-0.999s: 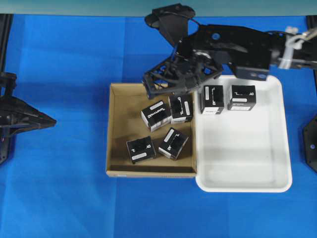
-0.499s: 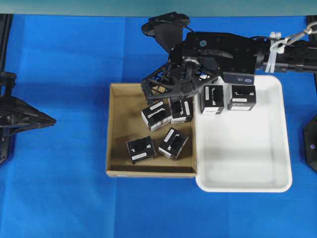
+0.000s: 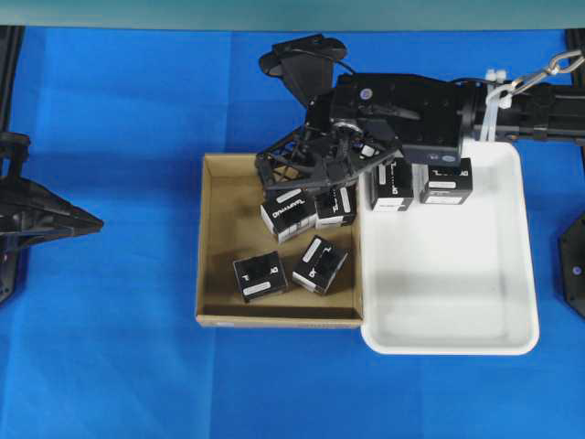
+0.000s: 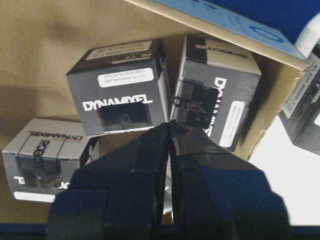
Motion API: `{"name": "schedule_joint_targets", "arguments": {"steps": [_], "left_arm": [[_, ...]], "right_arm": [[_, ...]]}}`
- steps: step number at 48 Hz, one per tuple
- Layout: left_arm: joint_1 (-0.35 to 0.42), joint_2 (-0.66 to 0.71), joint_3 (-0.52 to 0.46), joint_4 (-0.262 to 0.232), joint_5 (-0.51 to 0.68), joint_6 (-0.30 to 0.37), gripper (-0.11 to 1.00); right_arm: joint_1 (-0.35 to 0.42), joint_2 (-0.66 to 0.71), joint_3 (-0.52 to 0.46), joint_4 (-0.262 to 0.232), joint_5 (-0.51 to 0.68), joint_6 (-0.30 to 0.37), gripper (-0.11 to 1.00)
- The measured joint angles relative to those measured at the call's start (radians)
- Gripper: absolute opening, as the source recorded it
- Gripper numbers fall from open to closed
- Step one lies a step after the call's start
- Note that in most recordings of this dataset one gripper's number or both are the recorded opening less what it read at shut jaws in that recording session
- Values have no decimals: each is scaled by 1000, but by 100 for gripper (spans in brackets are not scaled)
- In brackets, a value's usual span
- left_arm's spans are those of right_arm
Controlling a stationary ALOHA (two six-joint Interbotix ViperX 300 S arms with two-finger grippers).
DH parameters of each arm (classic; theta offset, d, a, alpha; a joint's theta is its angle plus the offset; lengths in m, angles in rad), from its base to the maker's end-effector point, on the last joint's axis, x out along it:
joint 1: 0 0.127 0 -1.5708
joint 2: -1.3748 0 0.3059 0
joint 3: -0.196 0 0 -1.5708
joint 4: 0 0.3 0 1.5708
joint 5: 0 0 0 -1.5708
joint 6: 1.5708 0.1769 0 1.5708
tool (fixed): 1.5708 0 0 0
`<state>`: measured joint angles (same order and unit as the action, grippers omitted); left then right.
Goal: Pick a box that is randomly placed inside the cardboard box.
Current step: 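Swing the right gripper over the cardboard box toward the upper boxes, then lower the open right gripper around a black DYNAMIXEL box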
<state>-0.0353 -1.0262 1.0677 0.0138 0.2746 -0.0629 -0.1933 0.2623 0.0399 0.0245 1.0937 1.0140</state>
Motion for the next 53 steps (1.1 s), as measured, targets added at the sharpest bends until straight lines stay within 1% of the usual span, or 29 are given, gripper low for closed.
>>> {"name": "schedule_joint_targets", "arguments": {"steps": [8, 13, 16, 18, 24, 27, 29, 31, 38, 46, 53], "left_arm": [[-15, -3, 0, 0, 2, -2, -7], [-18, -3, 0, 0, 2, -2, -7], [-18, -3, 0, 0, 5, 0, -7], [-18, -5, 0, 0, 14, 0, -7], [-18, -15, 0, 0, 58, 0, -7], [-18, -25, 2, 0, 80, 0, -7], [-18, -32, 3, 0, 92, 0, -7], [-18, -35, 5, 0, 100, 0, -7], [-18, -44, 8, 0, 114, -2, -7], [-18, -44, 9, 0, 115, 0, -7], [-18, -44, 8, 0, 117, 0, -7]], "right_arm": [[2, 6, -8, 8, 9, -26, 16], [0, 6, -8, 8, 11, -58, 25], [2, 6, -9, 8, 11, -72, 33], [0, 8, -9, 8, 11, -77, 40], [-3, 8, -11, 8, 11, -71, 75], [-8, 8, -9, 8, 11, -54, 89], [-11, 8, -11, 8, 15, -38, 95], [-14, 8, -8, 0, 21, -18, 96], [-29, 12, -6, -31, 35, 40, 96], [-26, 28, -9, -37, 46, 92, 96], [-20, 41, -12, -41, 48, 120, 96]]}}
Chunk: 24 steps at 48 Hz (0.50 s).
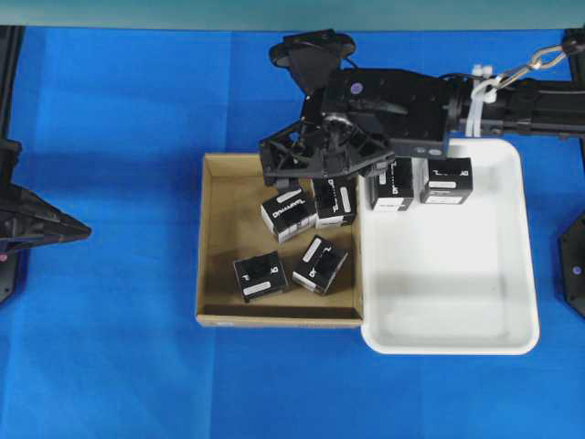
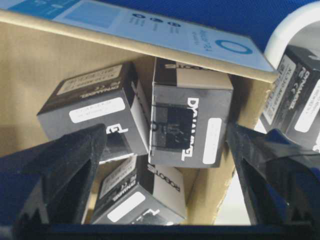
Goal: Pick a box that is randomly placed inside the cardboard box.
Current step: 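Lower the open right gripper around a black DYNAMIXEL box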
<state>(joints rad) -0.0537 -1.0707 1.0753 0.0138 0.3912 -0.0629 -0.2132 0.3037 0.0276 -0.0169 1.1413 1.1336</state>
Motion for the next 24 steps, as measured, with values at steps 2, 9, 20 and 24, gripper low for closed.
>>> {"name": "schedule_joint_targets", "arguments": {"steps": [2, 9, 20, 24], "left_arm": [[0, 0, 2, 0, -2, 0, -7], [0, 0, 0, 0, 0, 0, -7], [0, -2, 2, 0, 0, 0, -7], [0, -2, 0, 0, 0, -2, -7]], "right_arm": [[5, 5, 0, -3, 2, 5, 96], [28, 15, 5, -52, 17, 23, 96], [38, 34, 5, -118, 25, 95, 96], [41, 41, 6, -121, 26, 104, 96]]}}
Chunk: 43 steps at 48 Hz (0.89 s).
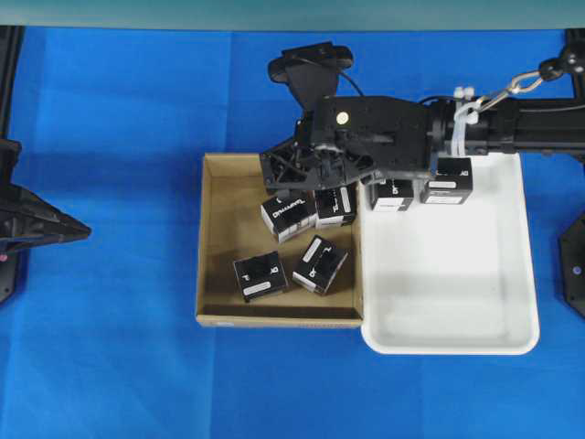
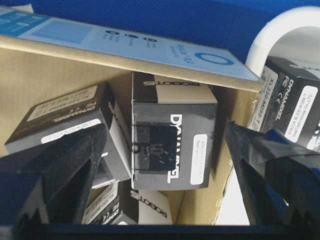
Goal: Pick a box that is randomly placed inside the cardboard box.
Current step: 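Lower the open right gripper around a black DYNAMIXEL box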
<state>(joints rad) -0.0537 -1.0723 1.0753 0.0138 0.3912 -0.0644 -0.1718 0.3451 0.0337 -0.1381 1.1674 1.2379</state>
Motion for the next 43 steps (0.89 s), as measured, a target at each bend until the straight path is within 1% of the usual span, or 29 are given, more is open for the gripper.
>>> {"name": "schedule_joint_targets", "arguments": {"steps": [6, 20, 30, 43], "left_arm": [[0, 0, 2, 0, -2, 0, -7], [0, -2, 0, 0, 0, 2, -7], [0, -6, 0, 0, 0, 2, -7], [0, -14, 2, 0, 5, 2, -7]], "right_arm": [[6, 15, 0, -3, 0, 9, 96], [12, 29, 6, -3, -8, 78, 95], [18, 31, 9, -5, -15, 103, 95], [25, 29, 12, -8, -115, 153, 95]]}}
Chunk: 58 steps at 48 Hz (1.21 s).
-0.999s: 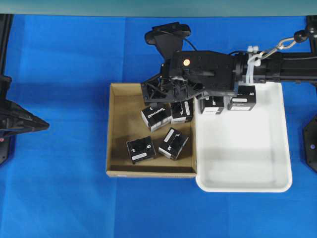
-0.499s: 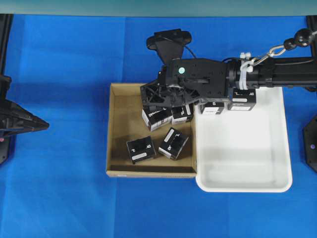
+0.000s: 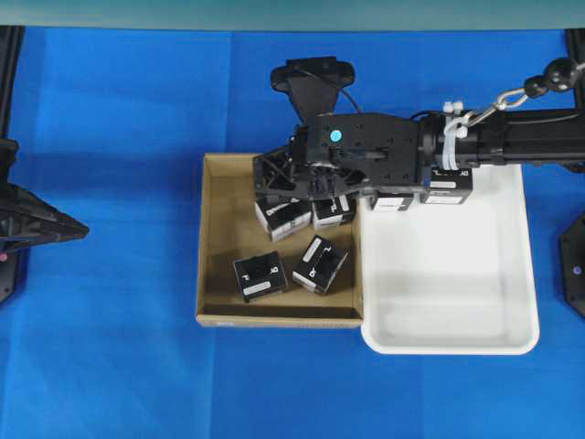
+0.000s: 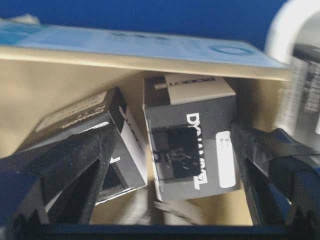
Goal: Pick a box that is randomly placed inside the cardboard box.
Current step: 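Lower the open right gripper around a black DYNAMIXEL box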
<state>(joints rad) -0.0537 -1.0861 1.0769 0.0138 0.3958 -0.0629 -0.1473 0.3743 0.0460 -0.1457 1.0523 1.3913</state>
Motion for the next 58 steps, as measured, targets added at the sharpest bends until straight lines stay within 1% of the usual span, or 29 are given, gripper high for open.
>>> {"name": "schedule_joint_targets", "arguments": {"steps": [9, 16, 22, 30, 46, 58], "left_arm": [[0, -12, 0, 0, 21, -2, -7], [0, -28, 0, 0, 54, -2, -7], [2, -37, 0, 0, 67, -2, -7], [2, -40, 0, 0, 69, -2, -7], [2, -40, 0, 0, 69, -2, -7], [3, -40, 0, 0, 69, -2, -7]], "right_arm": [[5, 9, -18, 0, -26, 8, 95], [6, 11, -21, 0, -8, 5, 95], [3, 11, -20, 0, 26, -17, 95], [-8, 11, -25, 0, 40, -66, 95], [-14, 5, -58, 2, 78, -81, 95], [-17, -11, -25, 2, 84, -104, 95]]}}
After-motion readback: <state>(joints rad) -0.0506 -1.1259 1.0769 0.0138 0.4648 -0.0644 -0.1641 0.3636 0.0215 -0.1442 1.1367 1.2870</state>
